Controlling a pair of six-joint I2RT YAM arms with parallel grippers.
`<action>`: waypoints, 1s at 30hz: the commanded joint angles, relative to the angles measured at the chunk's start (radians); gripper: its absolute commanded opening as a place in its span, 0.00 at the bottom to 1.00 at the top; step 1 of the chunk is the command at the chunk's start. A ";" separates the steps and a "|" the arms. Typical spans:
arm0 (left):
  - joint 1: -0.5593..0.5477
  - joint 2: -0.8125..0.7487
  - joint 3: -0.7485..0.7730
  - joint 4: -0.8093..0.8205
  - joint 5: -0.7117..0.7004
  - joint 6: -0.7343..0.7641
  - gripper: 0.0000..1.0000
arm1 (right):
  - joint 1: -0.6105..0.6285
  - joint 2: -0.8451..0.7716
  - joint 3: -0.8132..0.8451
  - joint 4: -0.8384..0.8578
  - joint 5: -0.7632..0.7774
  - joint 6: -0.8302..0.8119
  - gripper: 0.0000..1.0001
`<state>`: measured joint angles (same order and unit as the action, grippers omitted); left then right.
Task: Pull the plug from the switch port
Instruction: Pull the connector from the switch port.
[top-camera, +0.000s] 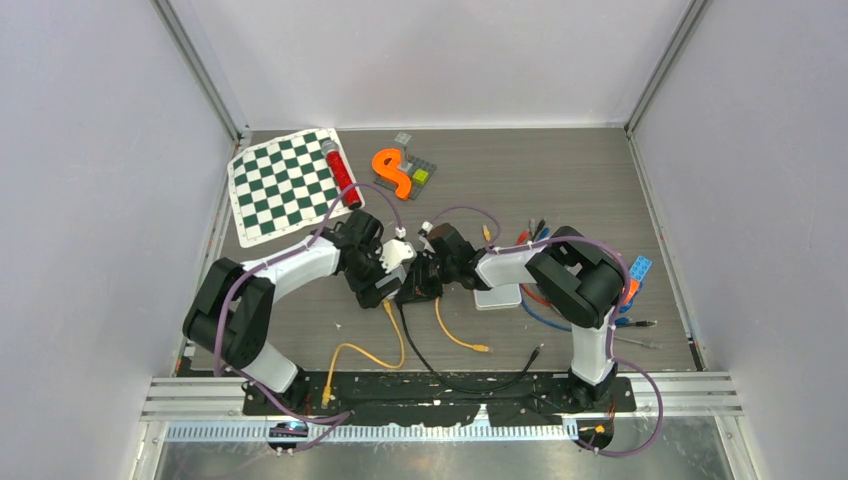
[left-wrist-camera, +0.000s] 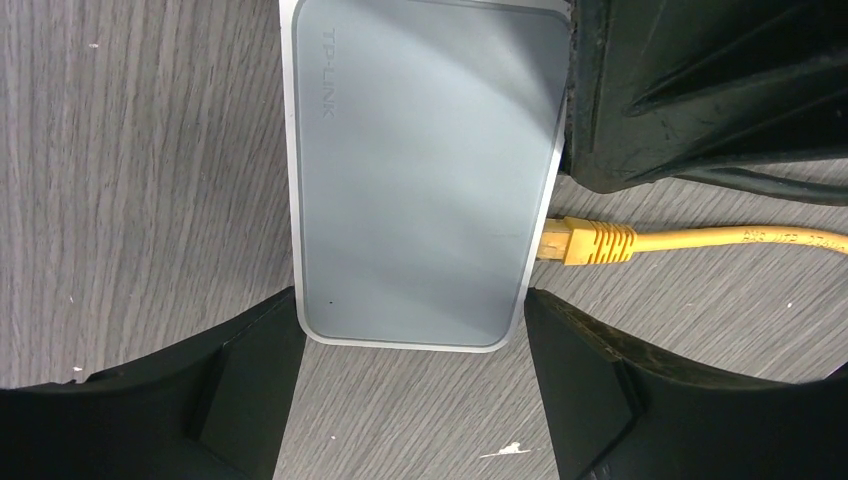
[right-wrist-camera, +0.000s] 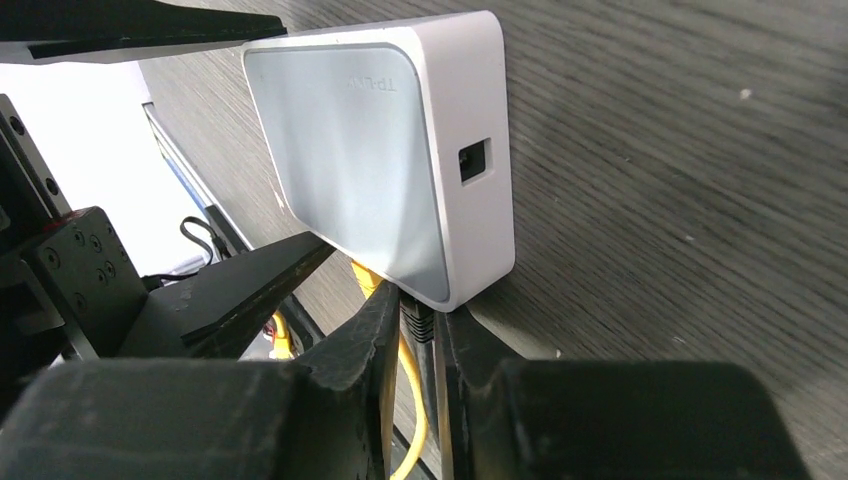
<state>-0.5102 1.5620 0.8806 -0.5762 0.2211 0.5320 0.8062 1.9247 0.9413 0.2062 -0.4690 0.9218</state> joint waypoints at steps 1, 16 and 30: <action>-0.008 0.000 0.026 0.026 0.043 -0.003 0.81 | 0.010 0.024 0.033 -0.031 0.062 -0.045 0.18; -0.007 0.036 0.056 -0.004 0.044 -0.005 0.46 | 0.034 0.012 0.063 -0.058 0.021 -0.105 0.05; -0.008 -0.006 0.011 0.044 0.064 -0.018 0.35 | 0.013 -0.016 -0.032 0.099 0.022 0.031 0.27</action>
<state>-0.5083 1.5829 0.9058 -0.6025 0.2031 0.5320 0.8146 1.9224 0.9306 0.2375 -0.4664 0.8932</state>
